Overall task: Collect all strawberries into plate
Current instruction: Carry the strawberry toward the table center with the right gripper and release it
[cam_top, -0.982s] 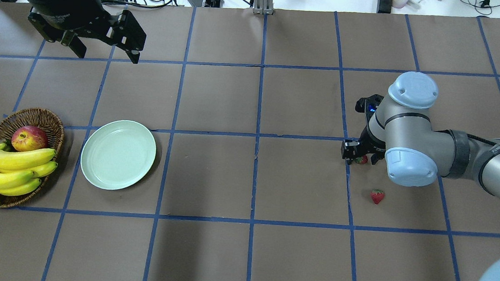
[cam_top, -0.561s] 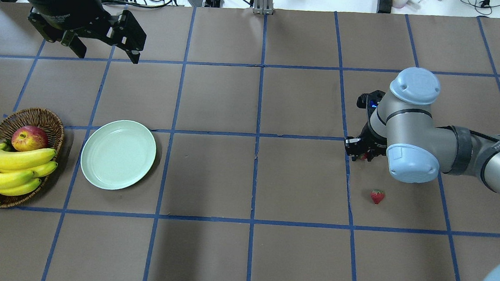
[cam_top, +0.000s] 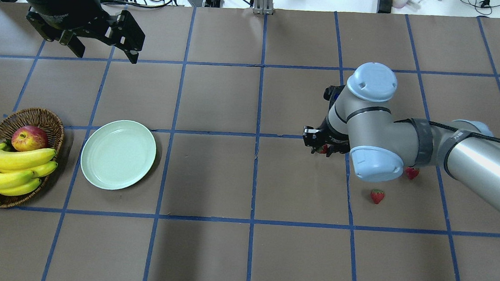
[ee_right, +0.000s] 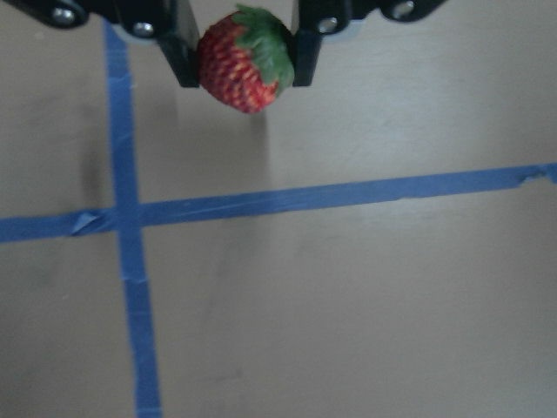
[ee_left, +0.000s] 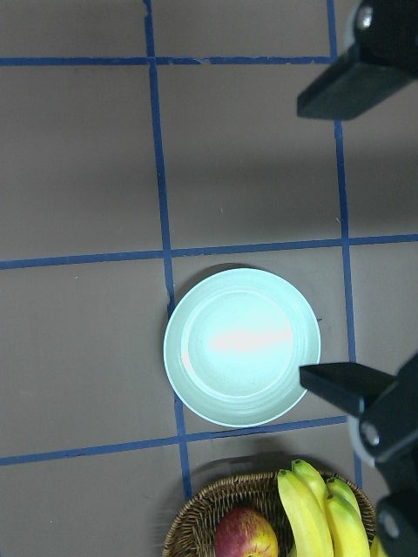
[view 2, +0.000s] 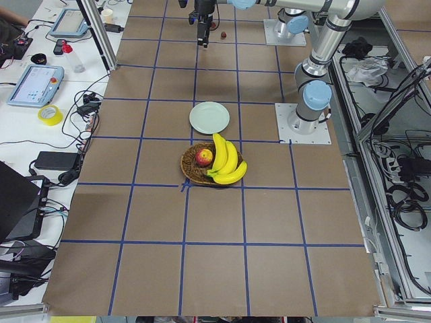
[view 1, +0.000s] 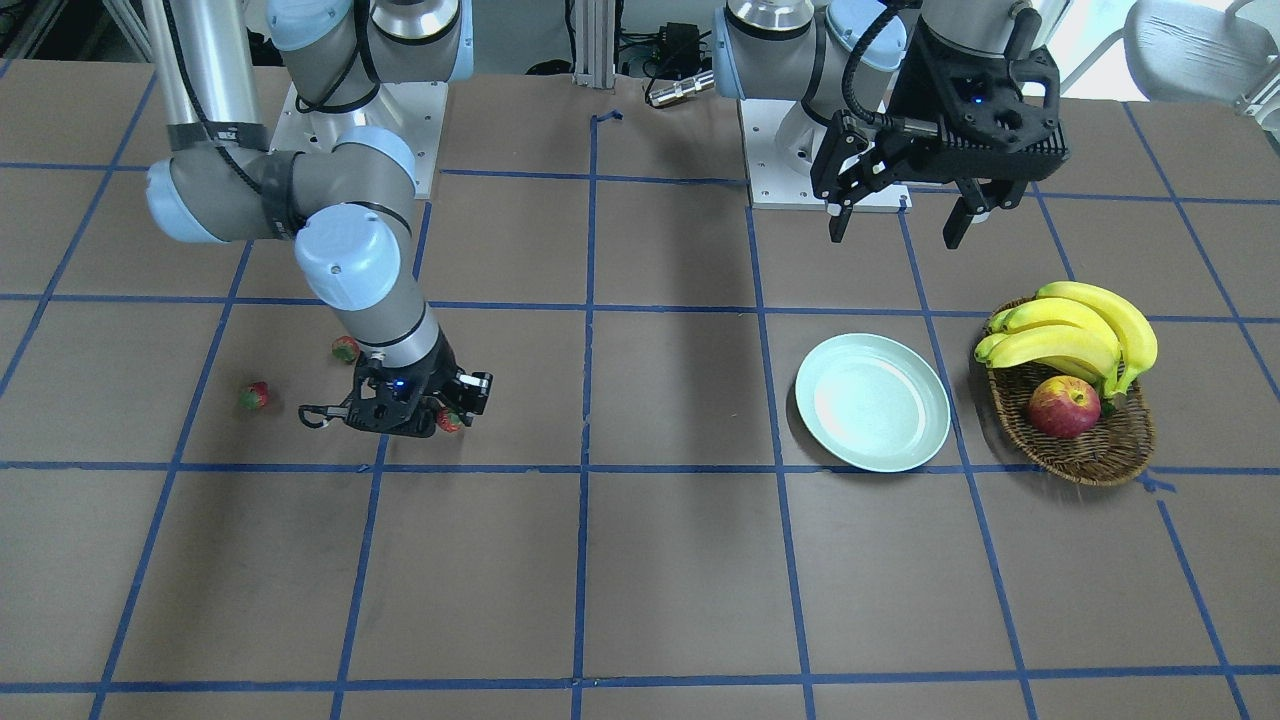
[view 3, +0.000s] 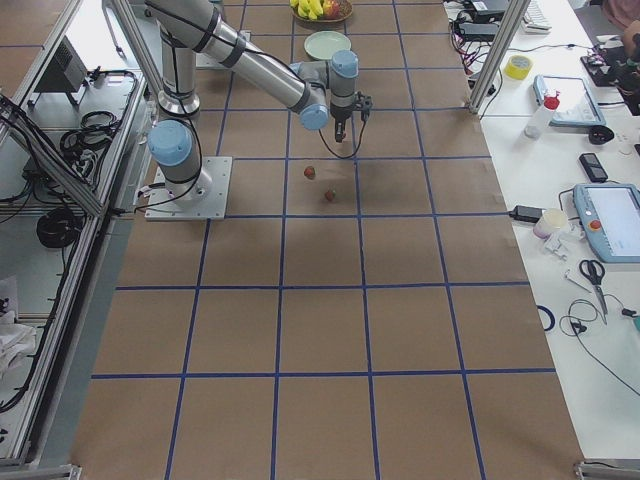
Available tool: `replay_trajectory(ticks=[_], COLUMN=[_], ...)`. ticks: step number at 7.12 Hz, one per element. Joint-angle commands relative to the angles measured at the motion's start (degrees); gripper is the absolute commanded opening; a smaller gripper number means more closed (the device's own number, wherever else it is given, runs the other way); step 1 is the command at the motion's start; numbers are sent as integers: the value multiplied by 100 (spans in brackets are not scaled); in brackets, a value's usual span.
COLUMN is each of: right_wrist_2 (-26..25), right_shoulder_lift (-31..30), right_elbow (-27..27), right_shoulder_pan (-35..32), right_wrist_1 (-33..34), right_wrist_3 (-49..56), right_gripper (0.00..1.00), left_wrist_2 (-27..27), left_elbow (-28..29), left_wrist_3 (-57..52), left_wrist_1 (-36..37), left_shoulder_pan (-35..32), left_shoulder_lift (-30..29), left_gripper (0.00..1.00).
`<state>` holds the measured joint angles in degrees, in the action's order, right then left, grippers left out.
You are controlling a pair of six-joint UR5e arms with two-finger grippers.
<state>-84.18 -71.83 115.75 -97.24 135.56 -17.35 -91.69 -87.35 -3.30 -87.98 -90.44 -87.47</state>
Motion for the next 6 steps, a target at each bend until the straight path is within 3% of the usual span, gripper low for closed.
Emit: replay_trajectory(ticks=[1,3,5,6], right_wrist_2=[68,77,86,94], right_shoulder_lift=[474,1055,1329,1338], right_elbow=[-541,-1322,-1660,-1626], right_shoulder_pan=[-906,-1418,-1657,-1657], right_wrist_1=[41,41,32,14], right_wrist_3=[-1423,-2453,-2870,-2862], right_gripper=[14,16,21,58], left_wrist_2=[-16,-25,-25,-25], left_elbow=[-2,-10,-2,-2], left_wrist_3=[-4,-4,-4,-4], left_wrist_1=[0,0,0,0], left_shoulder_pan=[0,9,17,17], left_shoulder_lift=[2,11,11,11], left_gripper=[100,100,100,100])
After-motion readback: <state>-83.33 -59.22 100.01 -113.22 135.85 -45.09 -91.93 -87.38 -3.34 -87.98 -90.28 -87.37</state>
